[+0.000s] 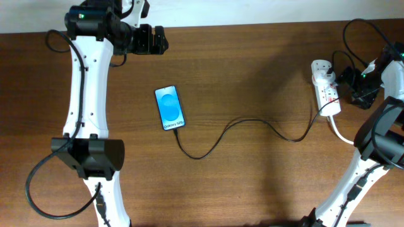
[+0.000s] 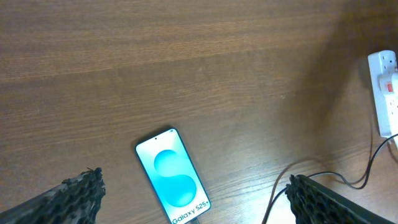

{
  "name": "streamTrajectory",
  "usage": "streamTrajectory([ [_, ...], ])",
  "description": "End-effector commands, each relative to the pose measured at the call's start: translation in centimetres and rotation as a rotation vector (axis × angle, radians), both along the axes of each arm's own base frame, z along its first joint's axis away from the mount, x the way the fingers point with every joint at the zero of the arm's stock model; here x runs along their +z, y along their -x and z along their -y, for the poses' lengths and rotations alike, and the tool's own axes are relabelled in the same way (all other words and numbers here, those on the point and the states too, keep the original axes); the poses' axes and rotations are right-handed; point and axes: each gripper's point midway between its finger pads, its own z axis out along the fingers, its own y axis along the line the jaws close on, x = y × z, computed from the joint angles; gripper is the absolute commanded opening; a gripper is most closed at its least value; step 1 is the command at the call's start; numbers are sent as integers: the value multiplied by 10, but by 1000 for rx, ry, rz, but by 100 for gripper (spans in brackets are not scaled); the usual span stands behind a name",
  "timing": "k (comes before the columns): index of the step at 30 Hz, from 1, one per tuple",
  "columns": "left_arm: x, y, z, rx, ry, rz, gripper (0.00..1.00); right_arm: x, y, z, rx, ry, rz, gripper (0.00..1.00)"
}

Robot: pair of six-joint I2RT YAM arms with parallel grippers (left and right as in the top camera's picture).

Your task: Plug charger to phone and switch on socket

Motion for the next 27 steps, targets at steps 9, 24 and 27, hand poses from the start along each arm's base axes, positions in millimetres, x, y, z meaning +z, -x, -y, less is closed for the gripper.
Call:
streamTrajectory([
  [9,8,1,1,-17,8,23,99,-13,-10,-10,31,-13,-1,95],
  [24,8,1,1,-17,8,23,99,214,23,78,-70,161,283,100],
  [27,8,1,1,-17,8,23,99,259,24,43,19,156,374,100],
])
